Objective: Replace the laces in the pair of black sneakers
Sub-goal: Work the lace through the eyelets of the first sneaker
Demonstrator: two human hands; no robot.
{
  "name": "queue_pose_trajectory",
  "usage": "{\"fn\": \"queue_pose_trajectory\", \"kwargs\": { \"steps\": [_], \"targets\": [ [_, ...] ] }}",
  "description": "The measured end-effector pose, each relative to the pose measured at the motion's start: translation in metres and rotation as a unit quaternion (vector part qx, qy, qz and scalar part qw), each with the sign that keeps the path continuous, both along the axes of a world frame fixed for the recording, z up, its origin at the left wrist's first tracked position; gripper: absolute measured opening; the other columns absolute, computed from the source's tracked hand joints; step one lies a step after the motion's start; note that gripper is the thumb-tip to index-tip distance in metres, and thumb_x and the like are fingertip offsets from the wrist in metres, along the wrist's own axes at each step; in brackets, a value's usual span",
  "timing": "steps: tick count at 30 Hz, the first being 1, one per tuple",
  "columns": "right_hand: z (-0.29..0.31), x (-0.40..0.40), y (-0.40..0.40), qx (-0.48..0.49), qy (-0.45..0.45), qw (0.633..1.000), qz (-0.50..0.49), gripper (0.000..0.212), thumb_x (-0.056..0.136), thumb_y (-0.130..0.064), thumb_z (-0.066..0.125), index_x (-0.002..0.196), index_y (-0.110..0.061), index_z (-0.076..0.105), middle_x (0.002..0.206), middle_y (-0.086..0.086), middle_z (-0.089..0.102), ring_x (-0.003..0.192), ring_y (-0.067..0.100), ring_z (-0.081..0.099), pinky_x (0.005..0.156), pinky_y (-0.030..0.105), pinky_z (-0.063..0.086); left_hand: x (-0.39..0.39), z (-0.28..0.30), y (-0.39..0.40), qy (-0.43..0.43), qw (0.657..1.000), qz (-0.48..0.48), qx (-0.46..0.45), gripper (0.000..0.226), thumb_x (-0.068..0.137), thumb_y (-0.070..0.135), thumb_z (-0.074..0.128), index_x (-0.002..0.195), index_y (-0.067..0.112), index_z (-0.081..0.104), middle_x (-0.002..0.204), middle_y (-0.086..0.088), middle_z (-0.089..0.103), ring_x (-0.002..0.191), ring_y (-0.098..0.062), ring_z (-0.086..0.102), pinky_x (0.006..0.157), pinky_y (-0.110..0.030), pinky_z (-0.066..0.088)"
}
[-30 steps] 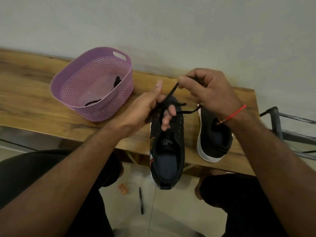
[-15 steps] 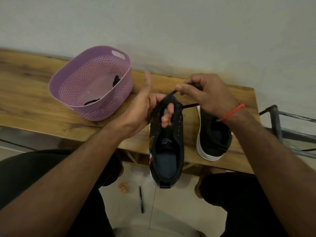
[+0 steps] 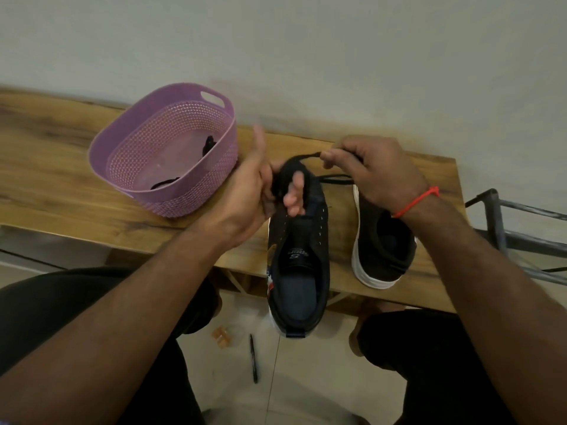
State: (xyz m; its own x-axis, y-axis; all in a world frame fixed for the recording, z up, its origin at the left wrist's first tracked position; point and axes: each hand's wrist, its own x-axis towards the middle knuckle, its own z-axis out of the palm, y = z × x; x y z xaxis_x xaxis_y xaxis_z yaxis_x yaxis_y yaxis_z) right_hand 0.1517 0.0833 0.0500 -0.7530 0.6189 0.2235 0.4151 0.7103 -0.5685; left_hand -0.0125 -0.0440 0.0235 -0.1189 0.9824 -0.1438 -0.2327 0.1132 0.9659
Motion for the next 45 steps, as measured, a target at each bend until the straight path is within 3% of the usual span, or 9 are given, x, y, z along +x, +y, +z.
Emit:
{"fn": "queue_pose_trajectory", "kwargs": {
  "steps": [6,11,14,20,24,28,36,41,45],
  "targets": [
    [-0.056,-0.008,-0.016,0.005,-0.236,0.962,0.134,0.026,0.098,-0.045,0.054,0.096,-0.020,0.063,0.084,-0.002,0.061,0.080,0.016,0.058,0.074,0.035,0.050,0.004,-0.026,0.005,0.011,0.994,0.108,0.008,0.085,0.100,0.069,0.011,0.140,0.004,0.048,0.136,-0.019,0.060,0.138,-0.034,0.050,0.114,-0.041,0.042],
    [-0.023,-0.010,-0.008,-0.028,-0.090,0.994,0.053,0.031,0.096,-0.052,0.056,0.090,-0.025,0.070,0.078,-0.005,0.068,0.072,0.008,0.061,0.065,0.024,0.047,0.004,-0.019,-0.002,0.227,0.974,-0.004,-0.002,0.080,0.108,0.049,0.008,0.097,0.000,0.070,0.082,-0.016,0.070,0.088,-0.029,0.072,0.087,-0.035,0.056],
    [0.009,-0.005,-0.012,-0.021,0.001,0.999,0.035,0.032,0.099,-0.039,0.057,0.085,-0.012,0.069,0.072,0.001,0.064,0.067,0.014,0.056,0.061,0.032,0.042,0.002,-0.007,0.000,0.025,0.999,0.013,0.018,0.085,0.103,0.063,0.005,0.072,0.011,0.065,0.056,-0.005,0.052,0.060,-0.024,0.058,0.076,-0.034,0.051],
    [-0.010,-0.017,-0.036,-0.006,-0.211,0.957,0.197,0.028,0.104,-0.038,0.046,0.089,-0.016,0.058,0.072,-0.009,0.050,0.069,0.013,0.051,0.069,0.027,0.044,-0.014,-0.009,0.006,-0.093,0.983,0.139,0.071,0.081,0.104,0.061,0.006,0.144,0.004,0.047,0.139,-0.013,0.062,0.132,-0.022,0.058,0.120,-0.041,0.036],
    [0.001,-0.015,-0.020,-0.032,-0.059,0.987,0.143,0.029,0.100,-0.032,0.057,0.090,-0.008,0.070,0.072,-0.004,0.060,0.062,0.006,0.050,0.059,0.017,0.036,-0.006,-0.009,0.003,0.151,0.988,-0.009,-0.033,0.099,0.099,0.064,-0.008,0.112,0.007,0.072,0.103,-0.012,0.076,0.103,-0.025,0.073,0.104,-0.044,0.048],
    [-0.007,-0.003,-0.003,-0.018,-0.039,0.998,0.043,0.033,0.099,-0.038,0.056,0.080,-0.012,0.065,0.066,-0.002,0.056,0.062,0.007,0.051,0.057,0.021,0.037,0.002,0.002,0.000,0.039,0.998,-0.038,-0.035,0.096,0.097,0.070,-0.006,0.076,0.009,0.066,0.059,-0.006,0.057,0.059,-0.024,0.058,0.075,-0.034,0.050],
    [-0.046,-0.013,-0.022,-0.063,-0.275,0.950,0.132,0.026,0.099,-0.043,0.053,0.097,-0.019,0.064,0.082,-0.002,0.061,0.079,0.015,0.060,0.070,0.028,0.051,-0.006,-0.005,0.004,-0.131,0.988,0.074,0.040,0.088,0.101,0.066,0.005,0.150,0.003,0.041,0.145,-0.012,0.058,0.136,-0.022,0.053,0.122,-0.041,0.032],
    [-0.023,-0.010,-0.009,-0.083,-0.113,0.989,0.056,0.032,0.099,-0.041,0.054,0.085,-0.015,0.068,0.073,-0.001,0.063,0.067,0.011,0.056,0.061,0.024,0.042,0.002,-0.008,0.001,0.165,0.985,-0.037,-0.031,0.080,0.103,0.062,0.010,0.115,0.011,0.070,0.103,-0.009,0.076,0.105,-0.022,0.071,0.106,-0.045,0.048],
    [0.008,-0.010,-0.017,-0.117,0.005,0.991,0.059,0.031,0.102,-0.032,0.052,0.076,-0.019,0.061,0.060,-0.008,0.051,0.052,0.004,0.047,0.051,0.019,0.035,0.005,-0.003,-0.002,0.081,0.994,-0.056,-0.043,0.055,0.103,0.058,0.036,0.098,0.010,0.064,0.076,-0.010,0.056,0.069,-0.019,0.061,0.084,-0.038,0.048]
  ]
}}
